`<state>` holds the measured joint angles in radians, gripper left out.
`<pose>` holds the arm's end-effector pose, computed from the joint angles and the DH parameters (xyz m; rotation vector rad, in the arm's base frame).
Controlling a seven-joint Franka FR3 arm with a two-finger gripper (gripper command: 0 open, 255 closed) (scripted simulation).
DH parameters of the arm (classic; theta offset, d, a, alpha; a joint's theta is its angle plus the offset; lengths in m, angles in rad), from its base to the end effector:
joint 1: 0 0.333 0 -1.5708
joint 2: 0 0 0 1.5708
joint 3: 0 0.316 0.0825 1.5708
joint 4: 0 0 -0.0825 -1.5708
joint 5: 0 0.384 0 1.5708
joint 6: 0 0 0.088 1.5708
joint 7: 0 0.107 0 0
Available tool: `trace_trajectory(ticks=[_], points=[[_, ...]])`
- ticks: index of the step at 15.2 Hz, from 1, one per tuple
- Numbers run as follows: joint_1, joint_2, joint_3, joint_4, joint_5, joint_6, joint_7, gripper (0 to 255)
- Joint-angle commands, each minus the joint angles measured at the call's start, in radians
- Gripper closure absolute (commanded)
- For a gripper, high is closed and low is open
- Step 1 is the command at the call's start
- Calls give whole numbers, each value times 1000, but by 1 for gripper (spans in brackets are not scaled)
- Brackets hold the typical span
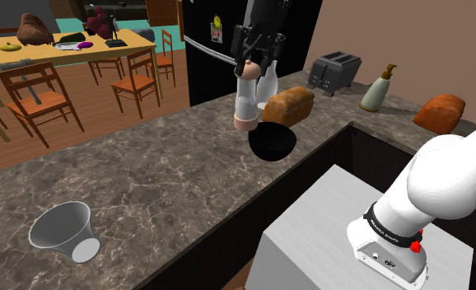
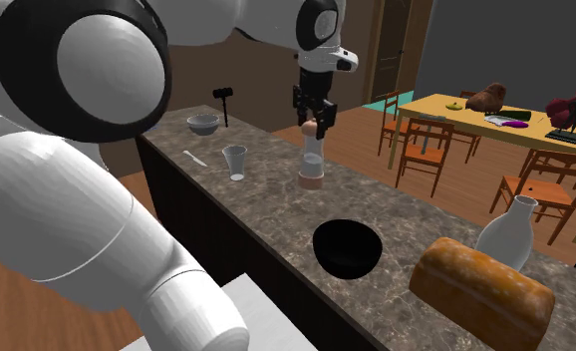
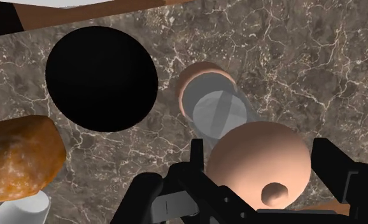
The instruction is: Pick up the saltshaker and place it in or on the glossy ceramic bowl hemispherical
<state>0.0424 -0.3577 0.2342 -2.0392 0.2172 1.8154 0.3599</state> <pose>0.4355 0.1578 0.5986 -2.9682 0.1961 -0.1181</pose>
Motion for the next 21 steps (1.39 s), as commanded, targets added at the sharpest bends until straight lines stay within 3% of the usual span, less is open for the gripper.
trace_trajectory(ticks=[1,11,21], points=[[-15,-29,-39,-7,-2,-31,-50,255],[-91,-105,-226,-4,-50,-153,-279,255],[-90,-127,-222,-157,-45,-23,-298,255]])
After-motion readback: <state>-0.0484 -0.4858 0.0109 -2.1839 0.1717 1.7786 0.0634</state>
